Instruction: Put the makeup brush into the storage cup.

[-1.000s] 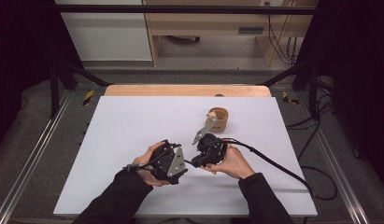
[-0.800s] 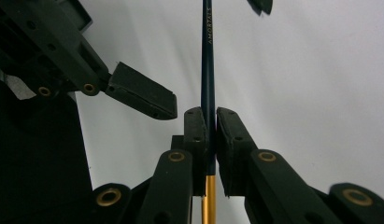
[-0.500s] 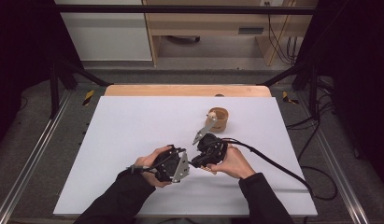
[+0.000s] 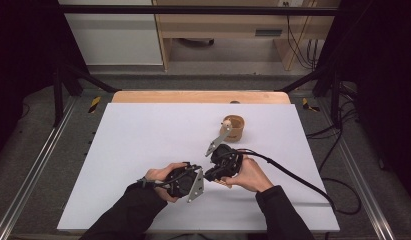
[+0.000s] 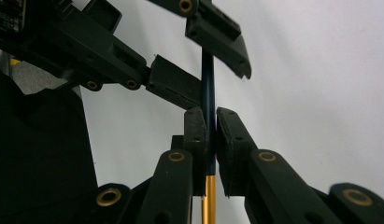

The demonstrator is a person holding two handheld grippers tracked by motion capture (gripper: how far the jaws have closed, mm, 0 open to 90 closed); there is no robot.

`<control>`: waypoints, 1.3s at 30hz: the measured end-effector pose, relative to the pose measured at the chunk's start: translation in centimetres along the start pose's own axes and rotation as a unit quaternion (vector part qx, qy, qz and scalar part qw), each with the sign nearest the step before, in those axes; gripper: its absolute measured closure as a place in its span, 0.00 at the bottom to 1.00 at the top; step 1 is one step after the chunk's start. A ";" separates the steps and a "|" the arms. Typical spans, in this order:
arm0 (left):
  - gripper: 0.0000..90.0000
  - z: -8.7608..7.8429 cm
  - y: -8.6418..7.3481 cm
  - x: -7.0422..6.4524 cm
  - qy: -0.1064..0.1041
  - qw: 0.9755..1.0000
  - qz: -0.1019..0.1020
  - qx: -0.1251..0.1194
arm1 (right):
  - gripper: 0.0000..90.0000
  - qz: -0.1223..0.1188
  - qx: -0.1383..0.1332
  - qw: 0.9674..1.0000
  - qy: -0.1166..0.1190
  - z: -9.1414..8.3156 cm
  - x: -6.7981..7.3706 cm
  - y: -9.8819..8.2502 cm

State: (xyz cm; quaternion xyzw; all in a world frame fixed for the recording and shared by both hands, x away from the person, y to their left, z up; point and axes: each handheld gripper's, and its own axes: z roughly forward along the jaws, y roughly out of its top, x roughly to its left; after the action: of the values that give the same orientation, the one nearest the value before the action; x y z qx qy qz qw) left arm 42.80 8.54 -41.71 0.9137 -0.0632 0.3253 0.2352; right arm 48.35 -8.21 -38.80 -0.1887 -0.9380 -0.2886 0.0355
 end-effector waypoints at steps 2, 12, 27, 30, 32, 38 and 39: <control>0.73 0.0 0.1 0.0 -0.001 1.000 0.012 0.005 | 0.92 0.001 0.000 1.000 0.002 0.1 0.0 0.0; 0.87 0.1 0.1 -0.5 -0.005 0.999 0.042 0.007 | 0.93 -0.005 0.002 1.000 0.010 0.1 0.1 -0.1; 0.93 0.3 0.3 -0.8 -0.020 0.998 0.062 0.012 | 0.92 -0.008 0.008 1.000 0.013 0.1 0.2 -0.1; 0.93 0.2 0.2 -0.6 -0.023 0.998 0.057 0.011 | 0.90 -0.003 0.001 1.000 0.011 0.1 0.2 -0.1; 0.93 0.2 0.2 -0.5 -0.026 0.998 0.047 0.011 | 0.84 -0.011 -0.004 1.000 0.001 -0.1 0.1 -0.2; 0.93 0.2 -0.5 -0.4 -0.042 0.999 0.008 0.022 | 0.64 0.004 -0.064 0.997 -0.045 -2.1 -0.5 -0.3; 0.93 0.2 -0.6 -0.3 -0.043 0.999 0.003 0.023 | 0.61 0.011 -0.079 0.995 -0.058 -2.4 -0.6 -0.4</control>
State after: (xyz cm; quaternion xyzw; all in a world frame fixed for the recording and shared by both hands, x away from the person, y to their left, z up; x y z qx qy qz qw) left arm 42.80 9.00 -42.29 0.9319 -0.0688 0.2875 0.2101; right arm 48.63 -10.02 -37.16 -0.2174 -0.9107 -0.3497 -0.0310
